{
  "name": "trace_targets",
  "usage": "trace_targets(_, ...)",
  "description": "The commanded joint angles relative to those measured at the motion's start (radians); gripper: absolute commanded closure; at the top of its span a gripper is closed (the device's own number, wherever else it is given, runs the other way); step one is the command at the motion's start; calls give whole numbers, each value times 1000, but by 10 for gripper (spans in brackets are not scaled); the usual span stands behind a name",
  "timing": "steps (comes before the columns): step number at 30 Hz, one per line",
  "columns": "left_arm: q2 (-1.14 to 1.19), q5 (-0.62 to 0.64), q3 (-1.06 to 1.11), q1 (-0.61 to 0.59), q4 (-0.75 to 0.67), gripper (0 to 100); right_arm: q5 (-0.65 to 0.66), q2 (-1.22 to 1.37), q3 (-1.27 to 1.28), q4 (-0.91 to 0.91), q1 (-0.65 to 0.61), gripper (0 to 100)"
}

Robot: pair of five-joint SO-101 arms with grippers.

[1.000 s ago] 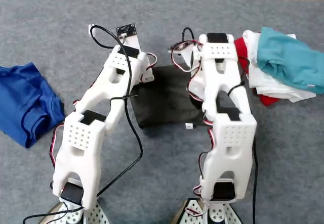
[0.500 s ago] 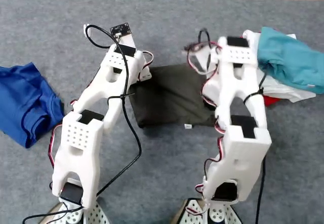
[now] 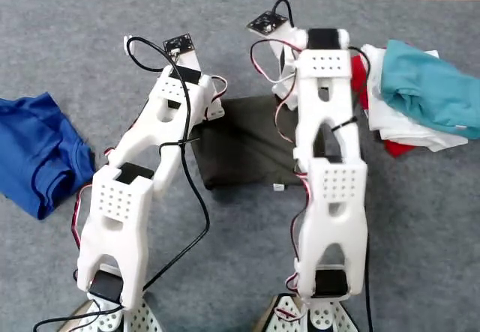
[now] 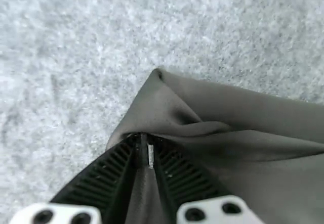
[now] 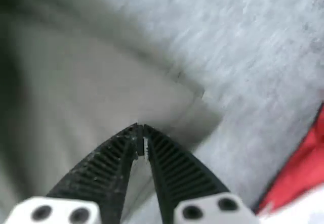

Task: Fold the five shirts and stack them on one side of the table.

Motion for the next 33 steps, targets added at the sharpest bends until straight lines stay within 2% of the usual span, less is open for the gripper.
trace_targets(1, -5, 8, -40, -28, -6, 981, -51, 168, -226, -29, 44, 994)
trace_targets(9, -5, 8, -35, -48, -6, 981, -160, 432, -576, 26, 54, 994)
trace_targets(16, -18, 8, -71, -87, -3, 981, -123, 321, -567, 103, 58, 994)
trace_targets(22, -56, 9, -327, -180, 166, 981, -133, 211, -558, 118, 70, 994)
trace_targets(25, -54, 11, -371, -175, 163, 981, -157, 162, -556, 120, 94, 994)
trace_targets(33, 81, 14, -379, -49, 135, 981, -150, 64, -383, 112, 87, 994)
